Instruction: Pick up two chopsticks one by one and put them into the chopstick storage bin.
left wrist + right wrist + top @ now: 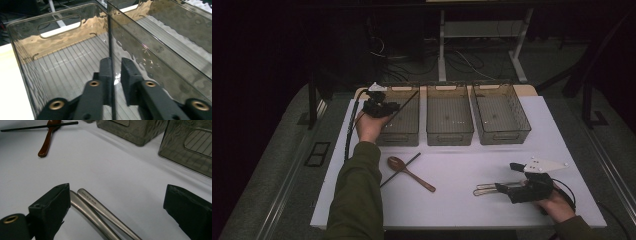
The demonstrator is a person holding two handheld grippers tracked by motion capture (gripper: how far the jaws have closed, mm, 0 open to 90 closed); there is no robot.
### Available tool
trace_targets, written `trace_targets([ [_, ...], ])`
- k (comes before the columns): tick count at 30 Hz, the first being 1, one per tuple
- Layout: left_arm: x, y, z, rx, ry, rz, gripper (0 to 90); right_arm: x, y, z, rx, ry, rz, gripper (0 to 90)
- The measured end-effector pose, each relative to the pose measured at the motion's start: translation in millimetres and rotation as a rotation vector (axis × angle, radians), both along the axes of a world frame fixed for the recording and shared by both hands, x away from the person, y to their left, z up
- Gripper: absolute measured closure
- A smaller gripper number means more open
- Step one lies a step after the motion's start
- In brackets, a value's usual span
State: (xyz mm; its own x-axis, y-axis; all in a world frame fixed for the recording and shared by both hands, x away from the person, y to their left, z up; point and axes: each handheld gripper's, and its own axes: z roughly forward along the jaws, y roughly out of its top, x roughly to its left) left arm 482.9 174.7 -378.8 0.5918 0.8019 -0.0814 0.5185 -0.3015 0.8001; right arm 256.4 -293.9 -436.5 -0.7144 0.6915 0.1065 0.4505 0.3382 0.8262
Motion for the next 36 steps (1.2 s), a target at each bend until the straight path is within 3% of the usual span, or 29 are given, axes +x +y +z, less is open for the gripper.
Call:
trace_targets([
  [6,-3.1,1.5,4.4,-0.009,-0.004,-0.001,73.7,-0.3,0.0,0.1,0.000,0.000,0.000,6.6],
  [11,-11.3,3.2,8.3,-0.033,0.023,-0.008,70.1,-0.3,0.2,-0.1,-0.002,-0.001,0.000,6.6],
  [13,-16.4,2.6,8.4,-0.019,0.015,-0.019,69.1,-0.4,0.2,0.0,-0.001,0.000,0.000,6.7],
  [22,-39.9,5.4,8.5,-0.038,0.019,-0.063,61.5,-0.7,0.5,-0.1,-0.004,-0.002,-0.003,6.6],
  [29,-59.2,5.4,18.4,-0.038,0.013,-0.112,50.3,-0.7,0.7,-0.2,-0.007,-0.002,-0.004,6.7],
  [36,-79.8,1.6,25.7,-0.047,-0.008,-0.140,44.9,-0.9,1.0,-0.4,-0.008,-0.002,-0.004,6.6],
])
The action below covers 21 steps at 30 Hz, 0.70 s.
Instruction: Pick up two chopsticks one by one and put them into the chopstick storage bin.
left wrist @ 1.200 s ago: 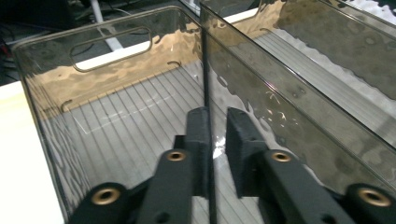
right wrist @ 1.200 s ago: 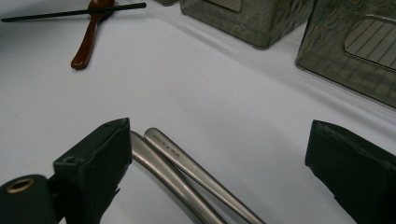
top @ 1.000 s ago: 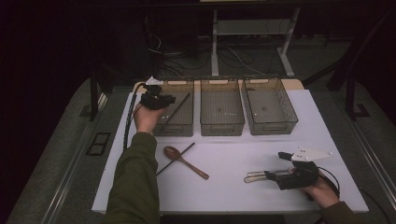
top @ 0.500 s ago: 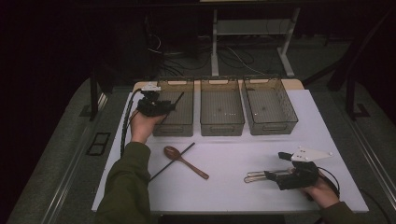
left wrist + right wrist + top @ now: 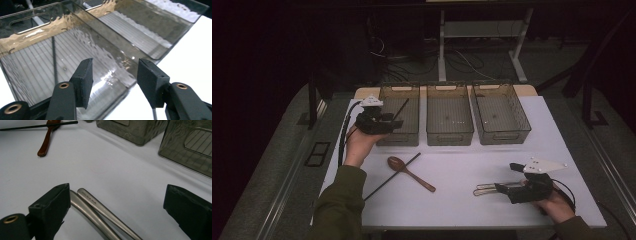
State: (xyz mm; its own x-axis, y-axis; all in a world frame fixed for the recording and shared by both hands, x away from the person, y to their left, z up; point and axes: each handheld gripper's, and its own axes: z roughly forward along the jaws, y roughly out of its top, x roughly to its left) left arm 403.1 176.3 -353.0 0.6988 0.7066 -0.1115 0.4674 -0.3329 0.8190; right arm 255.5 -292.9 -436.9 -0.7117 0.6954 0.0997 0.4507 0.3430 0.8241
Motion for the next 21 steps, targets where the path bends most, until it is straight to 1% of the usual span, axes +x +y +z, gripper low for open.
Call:
trace_targets([
  [1,-2.8,-0.5,1.0,-0.004,0.001,-0.001,44.4,0.0,0.1,0.0,-0.001,0.000,-0.001,6.6],
  [8,-22.0,-3.8,4.9,0.021,-0.021,-0.031,40.8,-0.1,0.3,-0.1,0.000,0.000,-0.001,6.6],
  [12,-33.0,-4.8,5.2,0.009,-0.036,-0.041,40.4,-0.2,0.5,-0.2,-0.001,-0.001,0.000,6.6],
  [15,-41.2,-5.4,4.8,0.021,-0.042,-0.049,39.8,-0.4,0.7,-0.1,0.000,0.000,-0.001,6.6],
  [21,-57.0,-4.8,1.5,0.018,-0.055,-0.056,38.2,-0.3,0.5,0.0,0.000,-0.004,-0.002,6.7],
])
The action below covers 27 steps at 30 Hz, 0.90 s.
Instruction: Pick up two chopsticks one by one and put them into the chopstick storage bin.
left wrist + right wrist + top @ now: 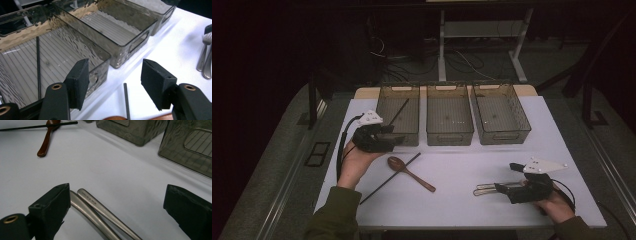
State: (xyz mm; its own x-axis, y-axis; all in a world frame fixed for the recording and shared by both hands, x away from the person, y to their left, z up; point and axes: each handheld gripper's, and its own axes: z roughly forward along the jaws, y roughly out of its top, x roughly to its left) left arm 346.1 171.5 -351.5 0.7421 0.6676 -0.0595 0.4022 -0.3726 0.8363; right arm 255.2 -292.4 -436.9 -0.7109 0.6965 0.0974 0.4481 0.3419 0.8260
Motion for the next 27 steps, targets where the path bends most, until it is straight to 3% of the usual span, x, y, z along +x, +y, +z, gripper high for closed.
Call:
trace_targets([
  [9,-20.3,1.7,-10.2,-0.004,-0.024,-0.007,38.1,-0.2,0.5,-0.2,-0.001,0.001,-0.002,6.7],
  [27,-63.5,20.1,-47.8,0.006,-0.014,-0.001,35.7,-0.7,0.4,0.0,-0.001,0.000,-0.002,6.6],
])
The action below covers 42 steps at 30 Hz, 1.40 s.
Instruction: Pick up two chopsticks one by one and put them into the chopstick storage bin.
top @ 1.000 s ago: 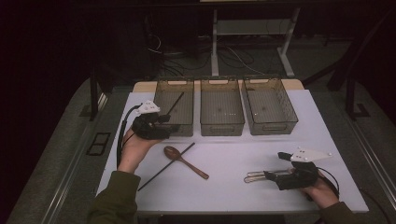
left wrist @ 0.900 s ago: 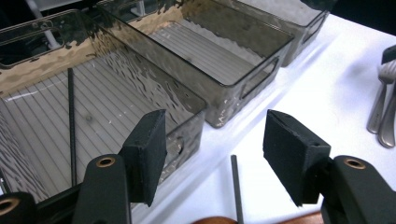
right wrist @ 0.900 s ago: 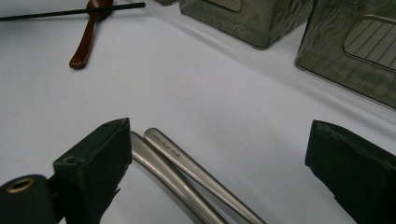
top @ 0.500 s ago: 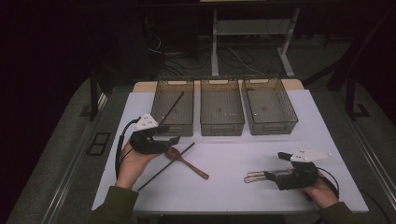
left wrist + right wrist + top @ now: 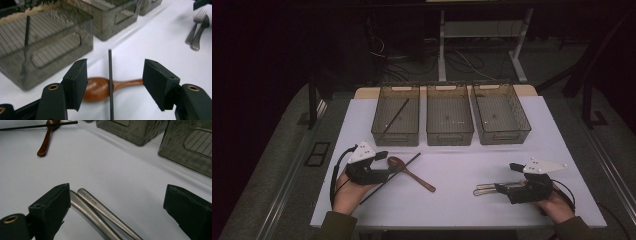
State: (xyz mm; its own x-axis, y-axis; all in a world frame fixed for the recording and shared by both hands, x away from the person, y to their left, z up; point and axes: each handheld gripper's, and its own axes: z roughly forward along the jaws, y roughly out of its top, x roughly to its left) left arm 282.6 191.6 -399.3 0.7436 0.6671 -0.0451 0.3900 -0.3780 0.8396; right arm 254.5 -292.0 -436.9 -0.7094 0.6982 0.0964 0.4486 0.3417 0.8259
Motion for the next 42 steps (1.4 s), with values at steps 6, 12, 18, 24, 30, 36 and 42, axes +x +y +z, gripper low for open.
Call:
trace_targets([
  [6,-11.7,4.8,-13.3,0.011,0.025,0.005,40.1,-0.1,0.0,0.0,0.000,0.000,-0.001,6.7],
  [12,-22.5,7.5,-26.1,0.034,0.038,0.019,51.1,-0.4,0.3,-0.2,0.000,0.001,-0.001,6.6],
  [18,-17.0,9.8,-35.3,0.064,0.050,0.017,61.1,-0.2,0.6,-0.5,-0.003,0.003,0.000,6.7],
  [24,-9.9,15.7,-43.2,0.057,0.104,0.010,69.5,0.1,1.2,-0.7,-0.006,0.001,0.001,6.6],
  [30,-5.5,10.8,-45.4,0.075,0.116,-0.010,73.5,0.4,1.1,-1.0,-0.008,0.002,0.004,6.6],
  [36,-1.8,8.2,-49.4,0.088,0.133,-0.014,76.8,0.6,0.9,-1.1,-0.010,0.000,0.005,6.6],
  [42,0.5,7.4,-51.7,0.100,0.141,-0.017,79.0,0.9,0.9,-1.3,-0.013,0.000,0.007,6.7],
])
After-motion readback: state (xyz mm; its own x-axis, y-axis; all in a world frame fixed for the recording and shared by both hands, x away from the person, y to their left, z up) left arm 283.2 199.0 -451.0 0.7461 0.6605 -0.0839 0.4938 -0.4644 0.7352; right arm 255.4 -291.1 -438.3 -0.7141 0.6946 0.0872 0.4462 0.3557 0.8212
